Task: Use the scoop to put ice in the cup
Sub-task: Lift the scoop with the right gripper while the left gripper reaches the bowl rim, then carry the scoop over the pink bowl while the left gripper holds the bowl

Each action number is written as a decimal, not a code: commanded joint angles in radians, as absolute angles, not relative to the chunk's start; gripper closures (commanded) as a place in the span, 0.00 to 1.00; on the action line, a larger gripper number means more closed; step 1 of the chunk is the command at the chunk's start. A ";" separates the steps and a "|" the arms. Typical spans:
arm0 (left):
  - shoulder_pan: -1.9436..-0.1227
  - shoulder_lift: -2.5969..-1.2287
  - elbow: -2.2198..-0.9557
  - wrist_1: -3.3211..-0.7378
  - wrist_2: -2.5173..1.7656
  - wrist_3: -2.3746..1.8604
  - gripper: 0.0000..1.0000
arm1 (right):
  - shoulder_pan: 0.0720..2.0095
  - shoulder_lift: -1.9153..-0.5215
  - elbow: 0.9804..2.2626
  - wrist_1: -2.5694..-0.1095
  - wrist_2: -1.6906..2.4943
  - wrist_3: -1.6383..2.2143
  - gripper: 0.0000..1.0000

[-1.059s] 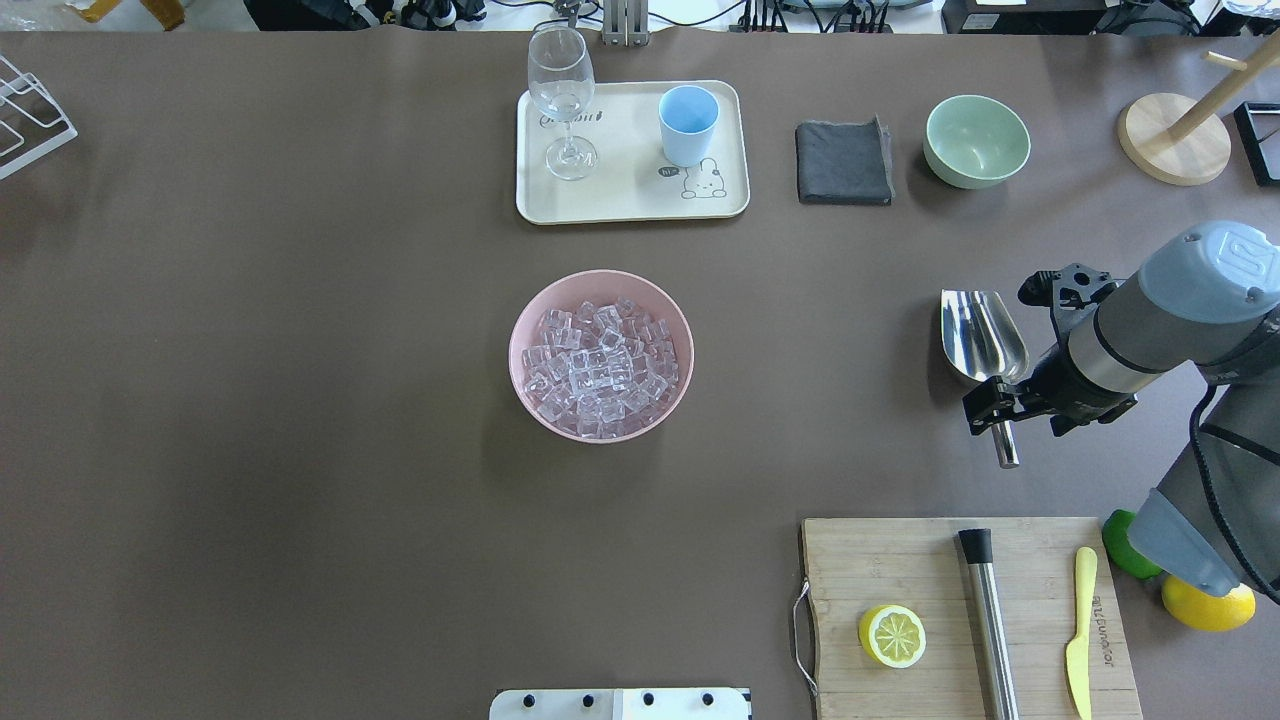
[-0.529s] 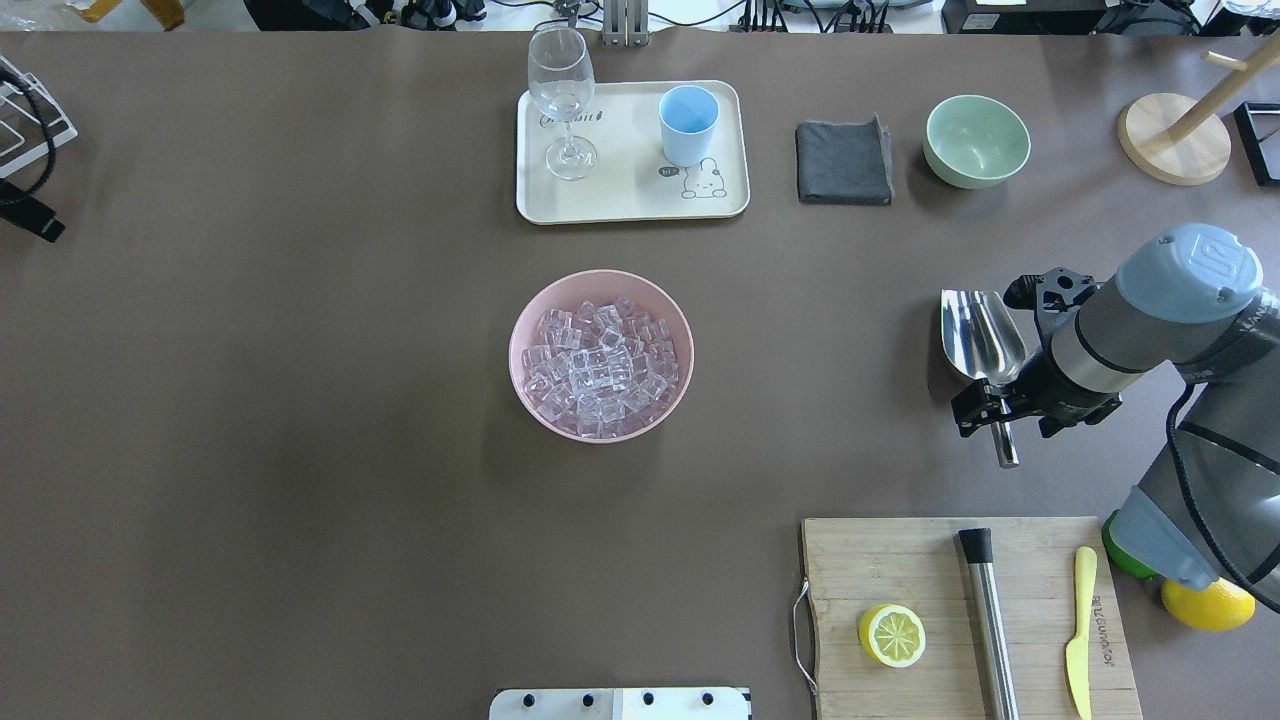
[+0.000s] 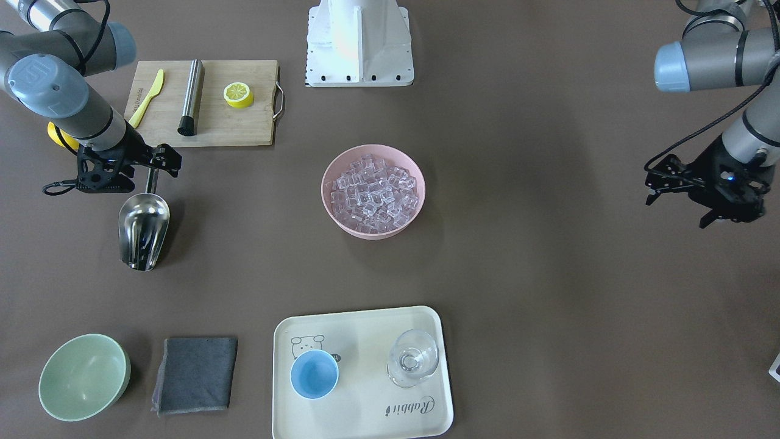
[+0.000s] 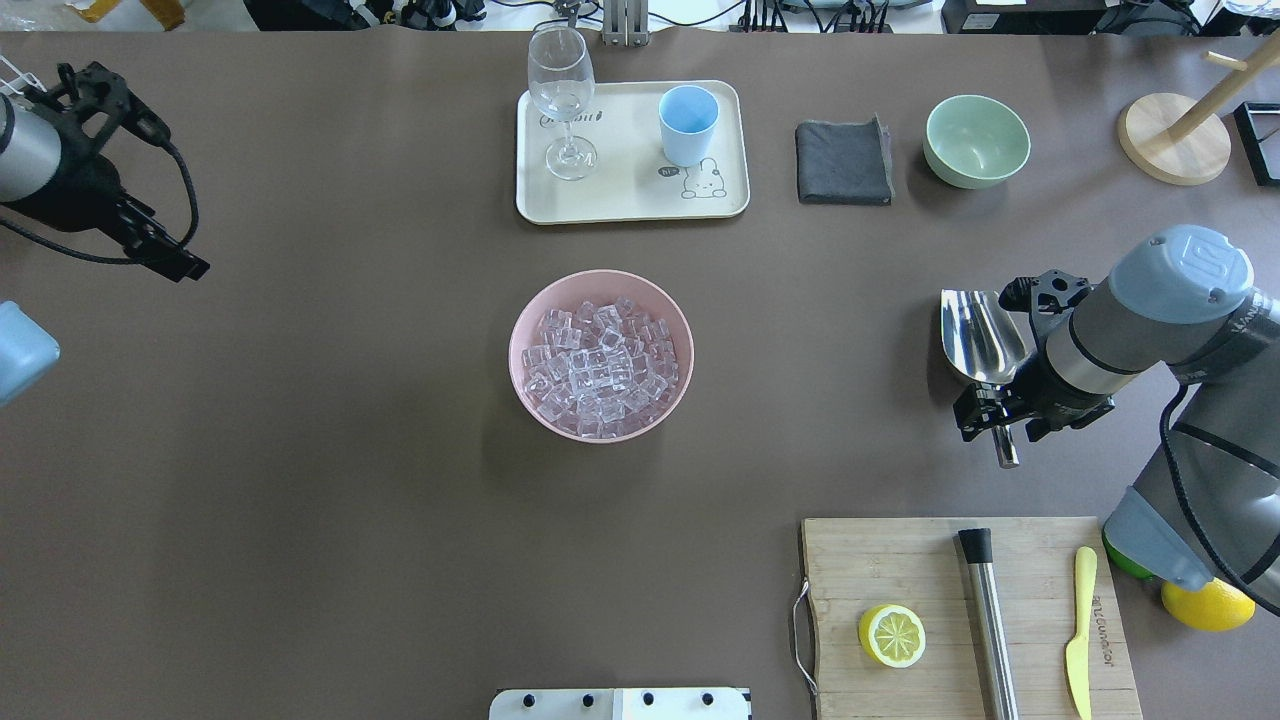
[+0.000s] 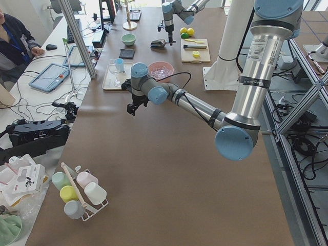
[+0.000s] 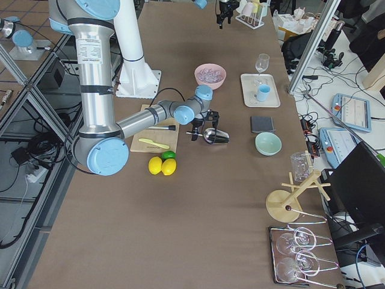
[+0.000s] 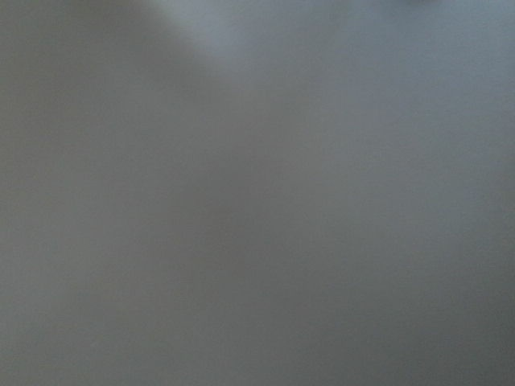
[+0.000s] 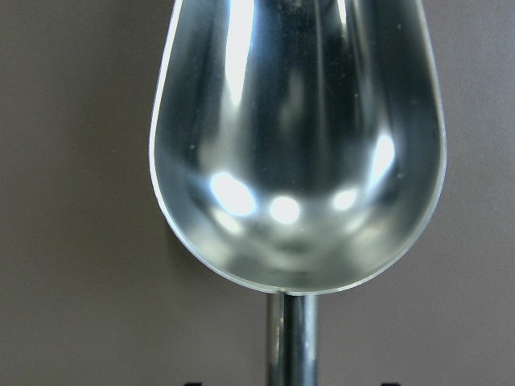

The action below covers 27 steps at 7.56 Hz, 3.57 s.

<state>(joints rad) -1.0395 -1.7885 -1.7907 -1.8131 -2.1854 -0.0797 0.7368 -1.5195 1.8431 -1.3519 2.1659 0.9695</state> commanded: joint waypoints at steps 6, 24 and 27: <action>-0.793 -1.959 -1.619 -2.144 -2.168 -0.074 0.03 | 0.742 -1.528 1.888 -1.367 2.174 0.965 1.00; -0.614 -2.121 -1.318 -2.536 -2.132 0.149 0.03 | 0.760 -0.997 2.163 -2.477 1.838 -0.488 1.00; -0.626 -2.163 -1.304 -2.481 -2.175 0.150 0.03 | 0.759 -0.785 2.013 -2.692 1.803 -0.662 1.00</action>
<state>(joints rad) -0.6177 -2.1371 -1.3087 -2.5226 -2.1493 0.1489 0.7623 -0.9235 2.1222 -2.5628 1.8275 -0.5628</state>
